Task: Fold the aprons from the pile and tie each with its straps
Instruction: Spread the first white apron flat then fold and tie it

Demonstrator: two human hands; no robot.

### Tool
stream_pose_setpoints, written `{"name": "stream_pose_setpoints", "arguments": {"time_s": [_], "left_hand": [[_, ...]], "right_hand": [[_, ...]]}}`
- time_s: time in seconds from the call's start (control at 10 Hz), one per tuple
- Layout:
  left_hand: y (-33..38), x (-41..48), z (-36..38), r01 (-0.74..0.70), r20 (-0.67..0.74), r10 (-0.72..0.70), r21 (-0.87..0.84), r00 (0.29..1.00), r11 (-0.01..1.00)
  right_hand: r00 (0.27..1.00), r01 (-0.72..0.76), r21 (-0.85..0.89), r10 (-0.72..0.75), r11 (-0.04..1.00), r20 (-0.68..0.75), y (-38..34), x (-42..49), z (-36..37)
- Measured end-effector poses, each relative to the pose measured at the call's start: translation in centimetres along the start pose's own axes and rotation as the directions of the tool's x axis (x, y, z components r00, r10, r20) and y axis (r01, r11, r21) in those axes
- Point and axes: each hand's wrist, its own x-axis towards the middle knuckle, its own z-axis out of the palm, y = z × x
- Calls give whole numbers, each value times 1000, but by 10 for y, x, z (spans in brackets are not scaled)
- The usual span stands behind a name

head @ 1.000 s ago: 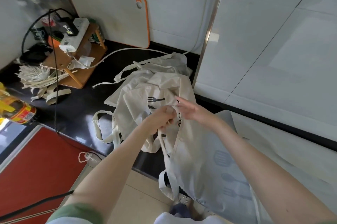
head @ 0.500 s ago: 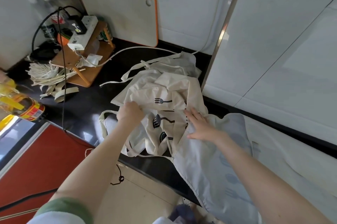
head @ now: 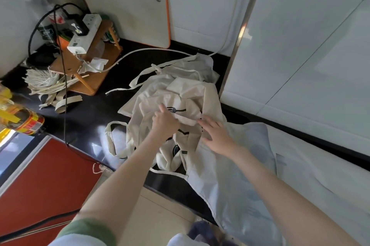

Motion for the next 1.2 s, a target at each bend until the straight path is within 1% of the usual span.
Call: {"name": "stream_pose_setpoints", "arguments": {"time_s": [0.1,0.2,0.3,0.4,0.5,0.6,0.7,0.8,0.9,1.0,1.1,1.2], "left_hand": [[44,-4,24,-124,15,125,-81,992,989],[86,-13,48,-181,239,251,-280,938,943],[128,-30,90,-77,428,281,-434,859,898],[161,-46,134,62,546,215,-444,810,894],[182,-53,172,245,611,111,-469,784,849],[197,-56,193,362,599,40,-535,800,763],[209,-59,208,414,588,6,-576,809,705],[219,-66,214,438,585,7,-614,811,656],[227,-69,216,441,566,-11,-630,824,639],[227,-68,219,353,516,-28,-544,856,761],[225,-71,217,319,513,-21,-501,858,804],[219,-74,214,302,531,-30,-435,847,848]], "right_hand": [[990,-111,93,119,989,-80,23,-17,-14],[935,-276,235,317,932,-160,56,-43,-26],[809,-436,375,539,818,-236,100,-85,-37],[673,-531,505,701,680,-236,146,-134,-43],[541,-555,686,831,470,-132,180,-176,-42],[428,-467,872,901,147,78,202,-206,-35],[365,-253,950,892,-181,267,216,-227,-34],[308,-79,933,882,-350,357,227,-236,-36],[165,9,931,918,-366,360,234,-239,-37],[24,104,934,940,-342,341,242,-250,-43],[-131,34,977,968,-212,215,240,-266,-48],[-198,128,966,949,-223,245,236,-283,-47]]}}
